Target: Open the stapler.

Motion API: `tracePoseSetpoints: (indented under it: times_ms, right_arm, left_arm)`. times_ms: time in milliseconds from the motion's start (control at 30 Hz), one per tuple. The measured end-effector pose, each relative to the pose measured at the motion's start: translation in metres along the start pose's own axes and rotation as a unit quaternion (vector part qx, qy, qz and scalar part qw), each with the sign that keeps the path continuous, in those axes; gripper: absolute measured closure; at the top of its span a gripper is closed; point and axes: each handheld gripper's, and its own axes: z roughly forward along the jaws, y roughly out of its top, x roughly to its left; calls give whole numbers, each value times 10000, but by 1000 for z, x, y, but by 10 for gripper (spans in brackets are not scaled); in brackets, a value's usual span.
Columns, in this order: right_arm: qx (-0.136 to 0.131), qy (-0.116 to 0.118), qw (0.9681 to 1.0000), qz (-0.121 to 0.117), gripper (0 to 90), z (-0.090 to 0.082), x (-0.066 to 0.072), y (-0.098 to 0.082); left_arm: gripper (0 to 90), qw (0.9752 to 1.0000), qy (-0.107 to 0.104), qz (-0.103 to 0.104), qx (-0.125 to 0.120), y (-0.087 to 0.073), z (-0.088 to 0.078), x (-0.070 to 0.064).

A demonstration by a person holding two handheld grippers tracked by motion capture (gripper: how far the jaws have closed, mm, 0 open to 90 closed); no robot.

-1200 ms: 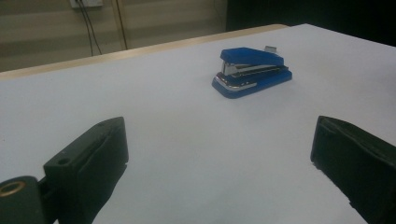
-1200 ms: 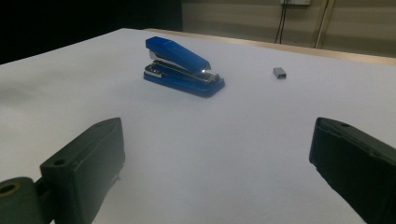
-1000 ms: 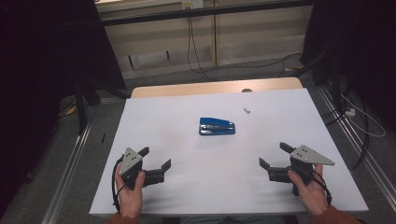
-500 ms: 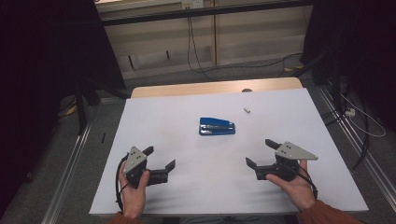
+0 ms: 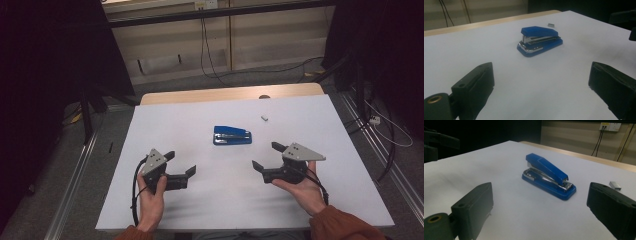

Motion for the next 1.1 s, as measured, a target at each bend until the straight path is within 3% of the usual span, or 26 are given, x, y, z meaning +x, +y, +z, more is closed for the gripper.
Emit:
tracePoseSetpoints:
  times_ms: [200,300,400,533,667,700,800,967,1100]
  right_arm:
    - [-46,47,10000,-18,80,15,-3,10]
    - [-77,116,9999,-45,91,28,-1,17]
    - [-38,144,9998,-90,106,37,0,19]
    - [59,211,9997,-124,156,46,-1,20]
    - [196,237,9994,-134,173,62,-5,22]
    - [199,249,9994,-150,189,69,-7,23]
    - [209,199,9994,-168,186,77,-8,23]
    - [337,166,9992,-134,269,96,-14,24]
    - [362,167,9991,-125,332,109,-10,27]
  left_arm:
    - [54,9999,-50,136,59,11,18,-2]
    - [53,9997,-148,150,-107,22,30,1]
    - [50,9996,-129,217,-93,28,37,1]
    - [56,9989,-98,350,-284,37,51,2]
    - [51,9994,-74,298,-156,47,69,6]
    - [52,9994,35,306,-184,49,78,12]
    - [55,9997,73,238,-73,49,86,18]
    - [75,9996,154,221,113,46,108,30]
    - [73,9993,227,241,155,53,121,38]
